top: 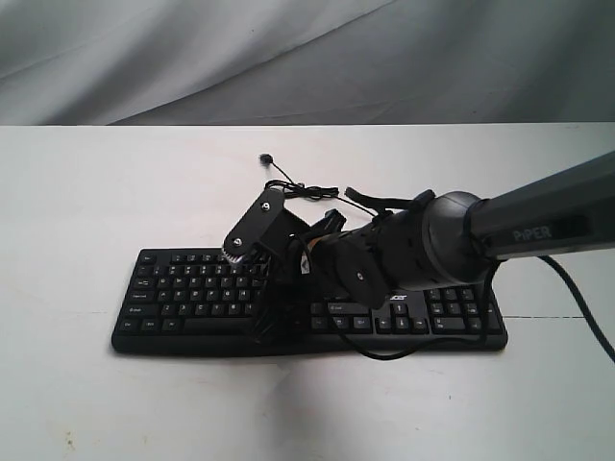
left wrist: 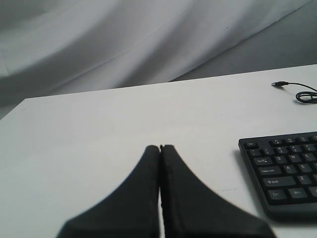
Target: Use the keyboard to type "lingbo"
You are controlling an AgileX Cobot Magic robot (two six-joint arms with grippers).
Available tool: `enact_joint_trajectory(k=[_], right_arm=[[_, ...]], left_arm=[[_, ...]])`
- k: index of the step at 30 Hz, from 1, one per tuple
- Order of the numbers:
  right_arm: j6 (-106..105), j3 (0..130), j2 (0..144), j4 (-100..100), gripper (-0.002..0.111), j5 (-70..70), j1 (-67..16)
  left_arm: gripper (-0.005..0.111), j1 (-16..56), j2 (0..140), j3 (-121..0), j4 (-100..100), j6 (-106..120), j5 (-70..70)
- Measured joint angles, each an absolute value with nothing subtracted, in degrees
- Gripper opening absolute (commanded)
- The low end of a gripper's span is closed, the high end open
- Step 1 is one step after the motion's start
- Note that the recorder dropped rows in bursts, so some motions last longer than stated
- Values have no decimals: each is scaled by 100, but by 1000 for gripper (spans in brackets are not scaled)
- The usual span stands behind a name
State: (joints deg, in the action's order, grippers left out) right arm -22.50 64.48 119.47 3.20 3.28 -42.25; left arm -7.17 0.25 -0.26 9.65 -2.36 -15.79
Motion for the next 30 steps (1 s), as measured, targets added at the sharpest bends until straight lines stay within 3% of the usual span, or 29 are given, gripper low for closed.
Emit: enact_joint_trajectory(k=[17, 23, 30], right_arm=[[-2250, 6499, 11925, 320, 0, 150, -4225], [-2250, 6444, 11251, 190, 0, -119, -4225], [-2250, 6084, 11124, 351, 0, 35, -4728]], left_arm=[[0, -717, 25, -26, 965, -236, -1579], [0, -717, 25, -26, 965, -236, -1579], [0, -717, 25, -26, 965, -236, -1579]])
